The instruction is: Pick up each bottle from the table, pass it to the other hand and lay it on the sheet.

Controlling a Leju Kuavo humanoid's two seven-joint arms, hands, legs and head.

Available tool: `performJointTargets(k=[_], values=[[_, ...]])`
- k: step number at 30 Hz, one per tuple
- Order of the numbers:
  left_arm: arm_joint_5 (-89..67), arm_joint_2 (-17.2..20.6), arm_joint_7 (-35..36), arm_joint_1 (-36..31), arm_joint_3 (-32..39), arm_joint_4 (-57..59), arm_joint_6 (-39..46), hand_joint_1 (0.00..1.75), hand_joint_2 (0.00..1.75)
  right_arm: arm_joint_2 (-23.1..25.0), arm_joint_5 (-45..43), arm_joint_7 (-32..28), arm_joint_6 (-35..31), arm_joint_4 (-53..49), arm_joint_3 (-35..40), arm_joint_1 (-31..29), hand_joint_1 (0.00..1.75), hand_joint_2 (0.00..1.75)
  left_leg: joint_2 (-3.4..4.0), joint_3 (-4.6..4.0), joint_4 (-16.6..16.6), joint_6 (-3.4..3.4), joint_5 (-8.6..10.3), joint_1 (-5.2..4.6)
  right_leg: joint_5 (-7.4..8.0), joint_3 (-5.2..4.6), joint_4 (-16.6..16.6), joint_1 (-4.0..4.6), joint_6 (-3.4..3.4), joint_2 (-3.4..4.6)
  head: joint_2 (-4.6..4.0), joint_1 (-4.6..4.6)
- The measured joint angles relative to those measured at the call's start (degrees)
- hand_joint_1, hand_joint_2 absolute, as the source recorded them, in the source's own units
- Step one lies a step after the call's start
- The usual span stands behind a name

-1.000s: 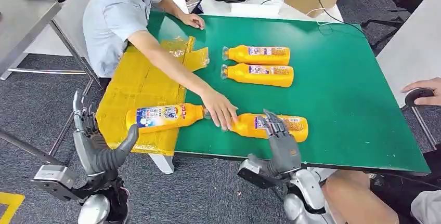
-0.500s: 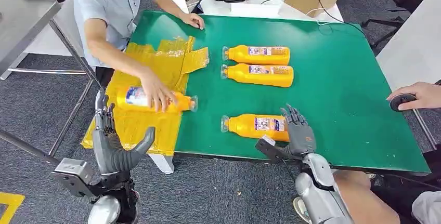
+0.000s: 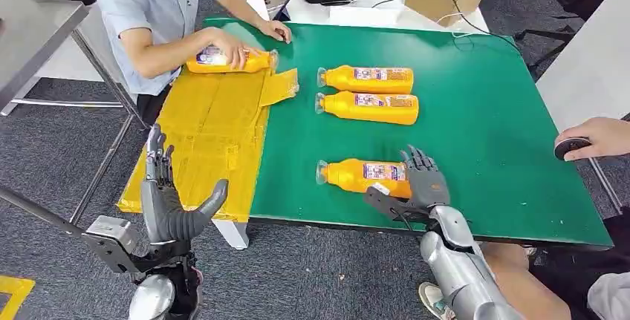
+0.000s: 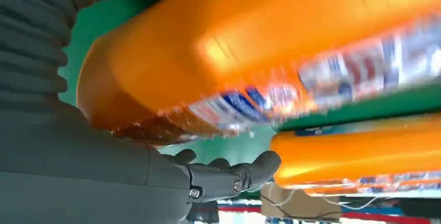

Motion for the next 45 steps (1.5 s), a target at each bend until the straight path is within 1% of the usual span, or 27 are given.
performJointTargets(k=[10,16,18,20,21,22,24,30,32,34,36,38,42,45], values=[[0.83,0.22,0.28,0.07,0.04,0.02,-0.9,0.0,1.75,-0.88,1.68,0.35,5.12,3.69,1.88,-3.41,1.75,1.75,0.05,0.34,0.0,0.0,-0.02,0.01,-0.01,0.26,-0.03,0.02,0.0,0.01,0.0,0.0],[1.99,0.44,0.9,0.11,0.09,0.09,-2.23,0.0,1.75,-1.9,-1.28,-0.88,8.91,5.51,2.05,-4.75,1.75,1.75,0.03,0.64,0.0,0.03,-0.06,0.01,-0.03,0.4,-0.07,0.03,-0.01,0.0,0.0,0.0],[2.19,0.53,1.14,0.07,0.09,0.42,-2.71,0.0,1.75,-2.38,-3.74,-2.87,10.01,5.64,1.97,-4.88,1.75,1.75,0.02,0.82,0.0,0.11,-0.16,0.01,-0.09,0.18,-0.11,0.03,-0.01,0.0,0.0,0.0],[2.91,0.61,1.51,-0.02,0.09,0.85,-3.45,0.0,1.75,-2.62,-7.53,-6.19,10.64,5.68,1.13,-4.77,1.75,1.75,0.02,0.87,0.0,0.12,-0.19,0.0,-0.13,0.24,-0.11,0.03,0.03,0.0,0.0,0.02],[3.21,0.66,1.6,-0.02,0.09,1.07,-3.61,0.0,1.75,-2.84,-9.28,-7.69,10.88,5.66,0.55,-4.66,1.75,1.75,0.03,0.85,0.0,0.12,-0.19,0.0,-0.11,0.34,-0.11,0.03,0.03,0.01,0.0,0.02],[3.26,0.68,1.6,-0.05,0.09,1.29,-3.63,0.0,1.75,-2.86,-10.53,-8.65,10.93,5.62,0.22,-4.49,1.75,1.75,0.03,0.84,0.0,0.12,-0.19,0.0,-0.04,0.78,-0.11,0.02,0.0,0.0,0.0,0.02],[3.52,0.68,1.42,-0.21,0.11,1.81,-3.37,0.0,1.75,-2.76,-14.03,-11.45,10.93,4.96,-0.94,-3.69,1.75,1.75,0.07,0.88,0.0,0.13,-0.17,0.0,-0.02,0.82,-0.11,0.03,0.02,0.02,0.0,0.02],[3.82,0.68,1.29,-0.68,0.44,2.84,-3.19,0.0,1.75,-2.38,-15.58,-12.41,10.99,3.52,-2.32,-2.61,1.75,1.75,0.11,0.87,0.0,0.12,-0.18,0.01,-0.03,0.77,-0.11,0.09,0.0,0.04,0.0,0.0],[4.31,0.63,1.33,-0.82,0.57,3.06,-2.36,0.0,1.75,-2.19,-18.26,-14.74,11.5,2.86,-2.87,-2.06,1.75,1.75,0.11,0.86,0.0,0.12,-0.18,0.02,-0.03,0.79,-0.11,0.1,0.0,0.04,0.0,0.0],[5.05,0.61,1.64,-1.29,0.85,4.08,-1.18,0.0,1.75,-1.4,-23.92,-18.87,13.24,0.51,-3.71,-0.56,1.75,1.75,0.09,0.82,0.0,0.11,-0.17,0.02,-0.03,0.79,-0.09,0.1,0.0,0.04,0.0,0.0],[5.05,0.57,1.75,-1.43,1.14,5.18,-0.85,0.0,1.75,0.04,-29.17,-21.56,14.18,-3.53,-4.13,2.13,1.75,1.75,0.1,0.73,0.0,0.1,-0.16,0.02,-0.02,0.72,-0.08,0.1,0.0,0.04,0.0,0.0],[4.96,0.33,1.44,-1.33,1.18,5.95,-1.88,0.0,1.75,1.8,-32.62,-22.73,13.77,-8.84,-4.22,5.44,1.75,1.75,0.08,0.54,0.0,0.11,-0.12,0.03,-0.02,0.56,-0.06,0.11,0.0,0.03,0.0,0.0],[1.29,0.81,1.11,0.02,-1.18,7.03,-12.14,0.0,1.75,5.24,-38.77,-24.06,13.33,-20.62,-3.35,9.84,1.75,1.75,0.03,0.17,0.0,0.11,-0.09,0.06,-0.03,0.21,-0.04,0.09,0.0,0.0,0.0,-0.02],[1.05,1.16,2.34,1.07,-2.86,8.15,-16.24,0.0,1.75,7.13,-38.13,-25.46,13.49,-27.92,-0.5,12.52,1.75,1.75,0.06,-0.01,0.0,0.11,-0.1,0.05,-0.03,0.03,-0.04,0.08,0.0,0.01,0.0,0.02]])
